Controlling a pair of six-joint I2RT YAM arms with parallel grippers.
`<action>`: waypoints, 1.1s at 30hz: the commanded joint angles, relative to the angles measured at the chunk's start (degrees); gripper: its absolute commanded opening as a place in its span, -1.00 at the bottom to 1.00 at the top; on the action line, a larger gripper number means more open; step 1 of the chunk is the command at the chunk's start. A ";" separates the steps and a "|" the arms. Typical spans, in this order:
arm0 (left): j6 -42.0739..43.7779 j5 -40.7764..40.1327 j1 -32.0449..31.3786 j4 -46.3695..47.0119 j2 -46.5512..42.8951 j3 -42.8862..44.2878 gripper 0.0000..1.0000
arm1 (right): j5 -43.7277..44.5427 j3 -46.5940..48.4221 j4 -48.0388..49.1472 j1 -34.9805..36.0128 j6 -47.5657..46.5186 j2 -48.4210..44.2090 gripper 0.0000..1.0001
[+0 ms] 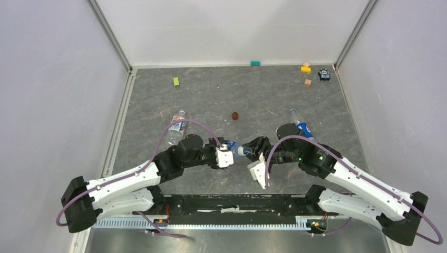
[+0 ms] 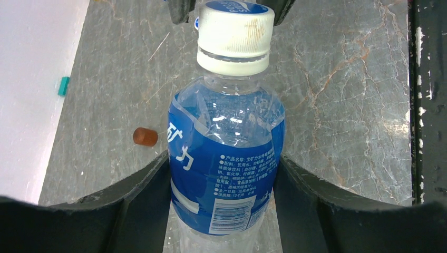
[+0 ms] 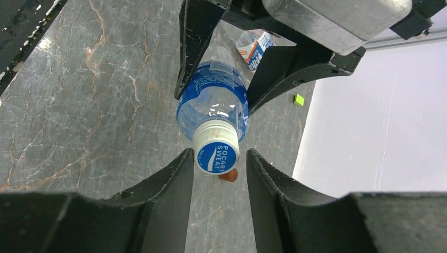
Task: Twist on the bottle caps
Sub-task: Screw the bottle cap onto the plastic bottle.
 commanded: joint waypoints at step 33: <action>-0.13 -6.86 -0.09 3.61 -2.39 1.00 -0.96 | 19.90 3.00 13.41 0.57 88.52 6.16 -1.00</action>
